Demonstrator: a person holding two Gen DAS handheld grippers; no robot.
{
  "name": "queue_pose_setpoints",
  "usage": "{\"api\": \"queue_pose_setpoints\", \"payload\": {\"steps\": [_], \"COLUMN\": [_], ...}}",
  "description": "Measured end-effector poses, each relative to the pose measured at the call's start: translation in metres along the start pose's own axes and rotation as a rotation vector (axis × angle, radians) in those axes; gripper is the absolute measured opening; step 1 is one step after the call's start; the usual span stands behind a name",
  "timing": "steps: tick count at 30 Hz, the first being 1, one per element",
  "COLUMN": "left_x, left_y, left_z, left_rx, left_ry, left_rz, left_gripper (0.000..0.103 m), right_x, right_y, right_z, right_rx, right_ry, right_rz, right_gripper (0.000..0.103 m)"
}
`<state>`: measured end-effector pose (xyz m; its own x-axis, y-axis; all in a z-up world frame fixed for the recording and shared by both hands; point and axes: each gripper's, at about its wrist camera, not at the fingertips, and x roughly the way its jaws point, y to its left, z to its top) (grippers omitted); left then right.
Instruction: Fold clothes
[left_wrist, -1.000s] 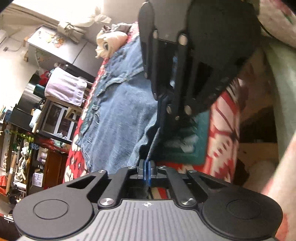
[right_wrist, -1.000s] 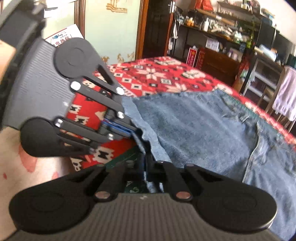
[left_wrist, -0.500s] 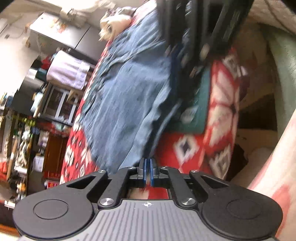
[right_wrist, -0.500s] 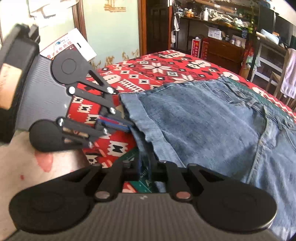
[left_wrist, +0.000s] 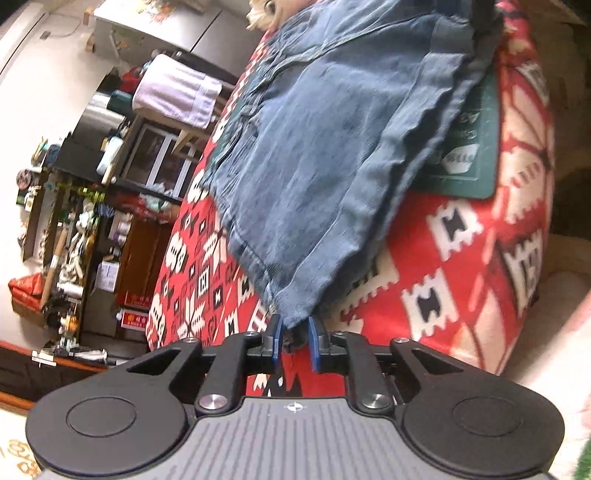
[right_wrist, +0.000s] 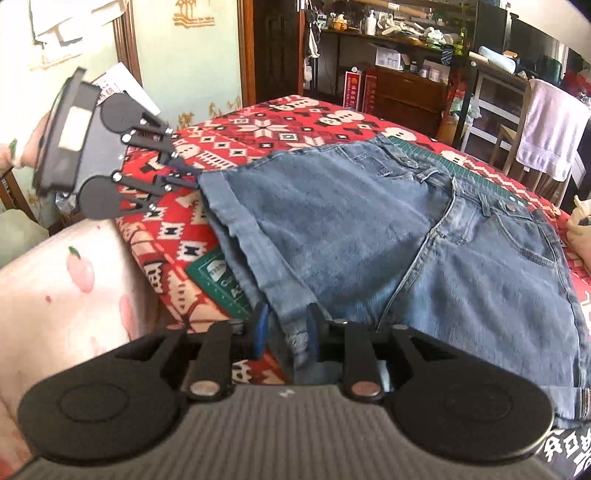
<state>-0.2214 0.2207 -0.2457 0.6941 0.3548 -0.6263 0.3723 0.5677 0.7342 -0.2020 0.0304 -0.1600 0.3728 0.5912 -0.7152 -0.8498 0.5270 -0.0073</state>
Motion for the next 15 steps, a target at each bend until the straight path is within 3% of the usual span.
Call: {"api": "queue_pose_setpoints", "payload": {"steps": [5,8,9,10,15], "left_x": [0.01,0.013,0.013,0.014,0.014], "left_y": [0.007,0.01,0.011,0.012,0.016], "left_z": [-0.004,-0.008,-0.009,-0.01,-0.018], "left_rx": [-0.017,-0.026,-0.029,-0.031,-0.059], "left_ry": [0.03,0.033,0.031,0.029,0.025], "left_rz": [0.018,0.018,0.016,0.013,-0.002], "left_gripper": [0.015,0.007,0.007,0.007,0.007], "right_x": [0.009,0.019,0.021,0.023,0.021], "right_y": [0.015,0.022,0.024,0.024,0.014], "right_z": [-0.003,-0.005,-0.006,-0.006,-0.003], "right_rx": [-0.1,-0.172,-0.196,-0.204,-0.15], "right_ry": [0.061,0.08,0.085,0.088,0.103], "right_rz": [-0.057,-0.089,-0.1,-0.104,-0.051], "right_gripper": [0.029,0.027,0.024,0.013,0.003]}}
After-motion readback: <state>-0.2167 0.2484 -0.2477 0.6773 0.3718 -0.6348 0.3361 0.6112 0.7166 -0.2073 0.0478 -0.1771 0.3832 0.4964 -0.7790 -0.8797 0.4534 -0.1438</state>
